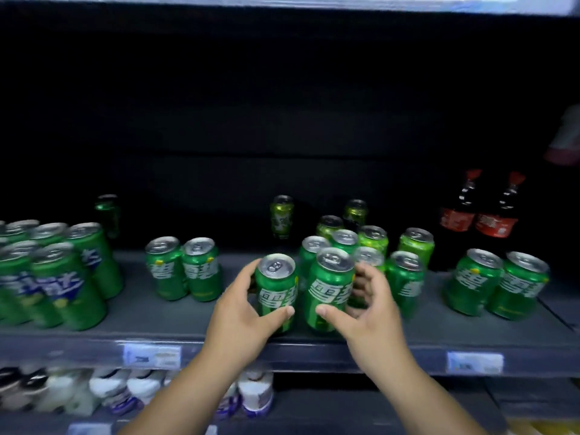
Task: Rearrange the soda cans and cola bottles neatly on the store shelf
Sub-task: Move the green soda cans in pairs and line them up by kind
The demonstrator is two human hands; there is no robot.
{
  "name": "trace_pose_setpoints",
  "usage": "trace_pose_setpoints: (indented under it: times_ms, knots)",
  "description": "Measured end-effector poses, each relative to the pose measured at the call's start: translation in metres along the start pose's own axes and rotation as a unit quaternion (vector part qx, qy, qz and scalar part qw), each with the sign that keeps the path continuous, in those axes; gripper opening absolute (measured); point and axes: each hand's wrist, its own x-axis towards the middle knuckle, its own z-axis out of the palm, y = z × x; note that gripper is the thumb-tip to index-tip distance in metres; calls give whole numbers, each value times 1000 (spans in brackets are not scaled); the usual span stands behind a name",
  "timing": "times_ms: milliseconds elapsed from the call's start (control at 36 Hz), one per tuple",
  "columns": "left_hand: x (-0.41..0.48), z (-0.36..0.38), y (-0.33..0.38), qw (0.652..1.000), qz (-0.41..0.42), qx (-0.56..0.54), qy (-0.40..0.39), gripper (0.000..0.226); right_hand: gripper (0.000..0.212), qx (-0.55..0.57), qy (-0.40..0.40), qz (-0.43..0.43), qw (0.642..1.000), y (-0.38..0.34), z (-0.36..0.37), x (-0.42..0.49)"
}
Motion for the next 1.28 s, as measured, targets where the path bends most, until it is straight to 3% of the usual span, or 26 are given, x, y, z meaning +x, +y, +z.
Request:
trace_pose_setpoints:
  times_ms: [250,528,1278]
  knots:
    - [-7,-118,-45,991,-62,66,98,80,75,-7,-57,6,998,-11,124,2]
    - [9,-182,-87,991,-90,56,87,76,76,-12,-45,40,998,-19,210,-1]
    - [23,-195,-123,1000,-19,-3,-24,78,72,-69,-49,46,995,-4,228,-16]
